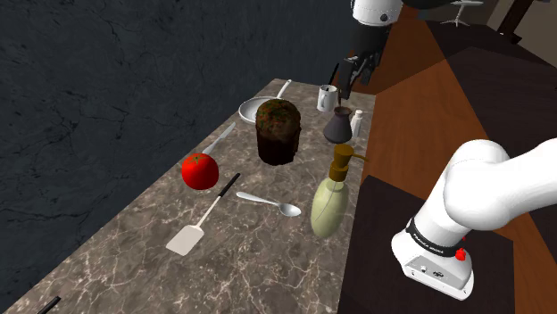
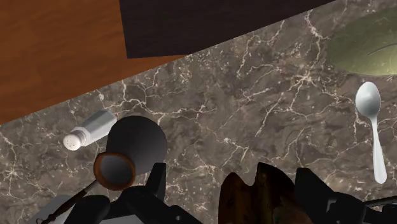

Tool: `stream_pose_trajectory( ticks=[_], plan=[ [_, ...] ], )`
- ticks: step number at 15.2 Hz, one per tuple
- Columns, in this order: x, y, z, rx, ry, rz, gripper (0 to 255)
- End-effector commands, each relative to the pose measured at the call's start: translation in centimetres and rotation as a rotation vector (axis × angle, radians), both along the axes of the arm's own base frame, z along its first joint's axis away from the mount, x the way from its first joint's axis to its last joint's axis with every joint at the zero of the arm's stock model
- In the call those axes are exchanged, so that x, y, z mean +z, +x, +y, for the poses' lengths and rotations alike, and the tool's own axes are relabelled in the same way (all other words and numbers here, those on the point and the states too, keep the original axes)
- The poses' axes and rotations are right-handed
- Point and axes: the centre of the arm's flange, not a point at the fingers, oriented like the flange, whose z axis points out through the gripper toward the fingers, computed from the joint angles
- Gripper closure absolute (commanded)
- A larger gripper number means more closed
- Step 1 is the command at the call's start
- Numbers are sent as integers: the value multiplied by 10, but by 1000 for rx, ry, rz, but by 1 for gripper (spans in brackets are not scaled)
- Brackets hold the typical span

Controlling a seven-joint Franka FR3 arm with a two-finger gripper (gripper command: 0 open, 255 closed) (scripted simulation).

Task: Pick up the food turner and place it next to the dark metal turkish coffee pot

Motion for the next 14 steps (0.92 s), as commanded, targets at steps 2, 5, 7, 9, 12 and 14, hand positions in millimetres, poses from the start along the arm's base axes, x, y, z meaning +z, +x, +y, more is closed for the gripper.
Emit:
stream_pose_trajectory(
  ticks=[2, 5, 7, 9, 12, 14],
  plan=[
    [-7, -1, 11, -32, 2, -2, 0],
    [-26, -1, 45, -127, 10, -7, 0],
    [-39, 0, 68, -190, 14, -11, 0],
    [-52, 3, 91, -253, 19, -14, 0],
    [-71, 11, 125, -348, 26, -20, 0],
    [-83, 17, 147, -411, 31, -23, 0]
  ],
)
